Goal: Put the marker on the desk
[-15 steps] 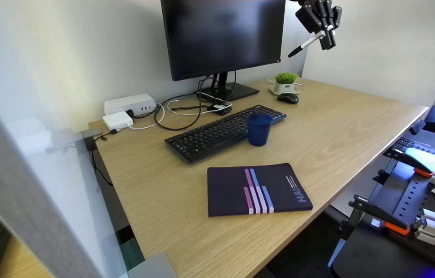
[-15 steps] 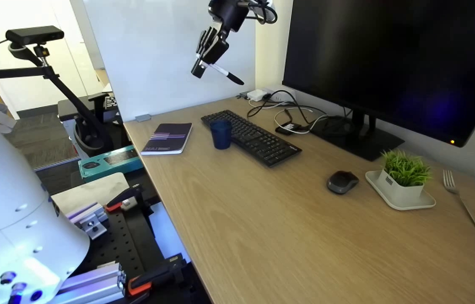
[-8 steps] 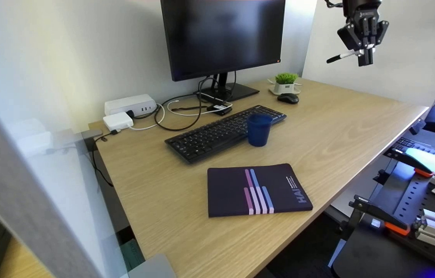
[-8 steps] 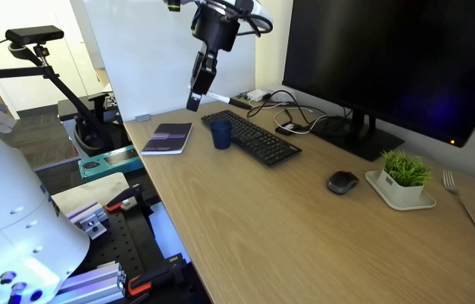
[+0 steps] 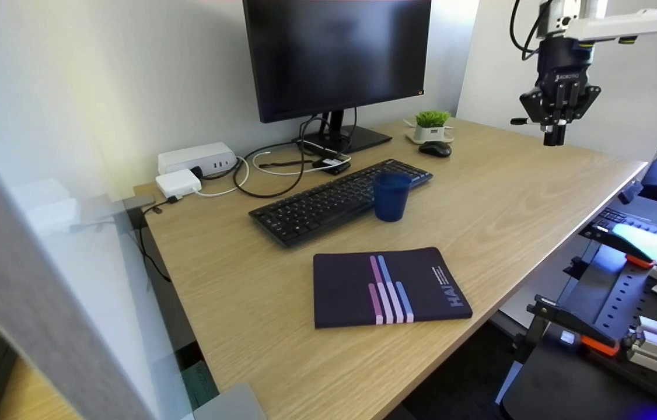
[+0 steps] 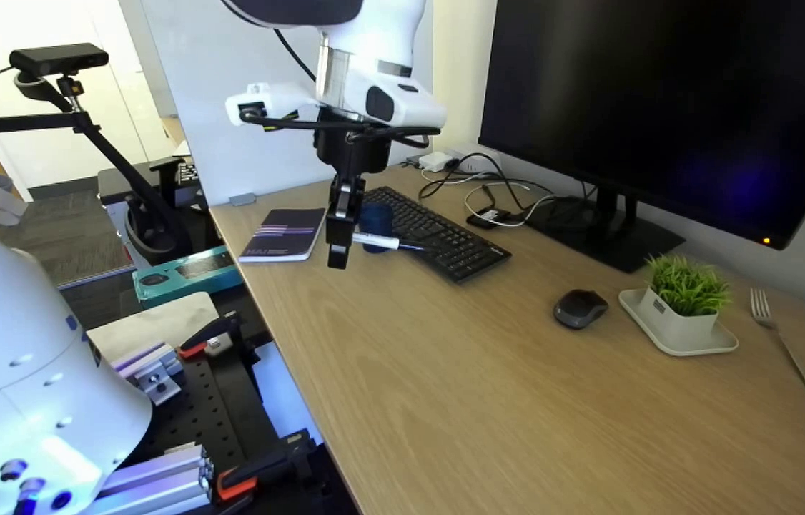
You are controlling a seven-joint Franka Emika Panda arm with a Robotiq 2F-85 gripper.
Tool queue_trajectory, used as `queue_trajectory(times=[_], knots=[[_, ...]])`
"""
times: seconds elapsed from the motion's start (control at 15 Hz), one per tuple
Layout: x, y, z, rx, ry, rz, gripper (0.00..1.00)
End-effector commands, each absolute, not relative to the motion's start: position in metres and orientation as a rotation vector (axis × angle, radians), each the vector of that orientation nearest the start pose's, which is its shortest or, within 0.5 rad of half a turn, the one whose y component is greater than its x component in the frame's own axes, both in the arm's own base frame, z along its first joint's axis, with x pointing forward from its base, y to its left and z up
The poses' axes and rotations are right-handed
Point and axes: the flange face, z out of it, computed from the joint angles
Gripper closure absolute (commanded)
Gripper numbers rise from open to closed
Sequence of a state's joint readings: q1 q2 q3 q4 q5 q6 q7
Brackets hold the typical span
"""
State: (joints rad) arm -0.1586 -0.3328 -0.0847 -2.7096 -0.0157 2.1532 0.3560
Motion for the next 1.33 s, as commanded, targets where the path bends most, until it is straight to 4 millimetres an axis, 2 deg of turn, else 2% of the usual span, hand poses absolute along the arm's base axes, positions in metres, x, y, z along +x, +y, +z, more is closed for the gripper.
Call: queue_trajectory(times=[0.0, 0.4, 0.6, 0.93, 1.27], knots=[[0.36, -0.078, 0.292, -3.014, 0.941, 0.276, 0.97], [0.381, -0.05, 0.232, -3.029, 0.959, 0.265, 0.97], [0.393, -0.045, 0.209, -3.028, 0.981, 0.23, 0.97], [0.416, -0.045, 0.193, -3.006, 1.035, 0.157, 0.97], [0.422, -0.048, 0.179, -2.99, 1.075, 0.135, 0.97]])
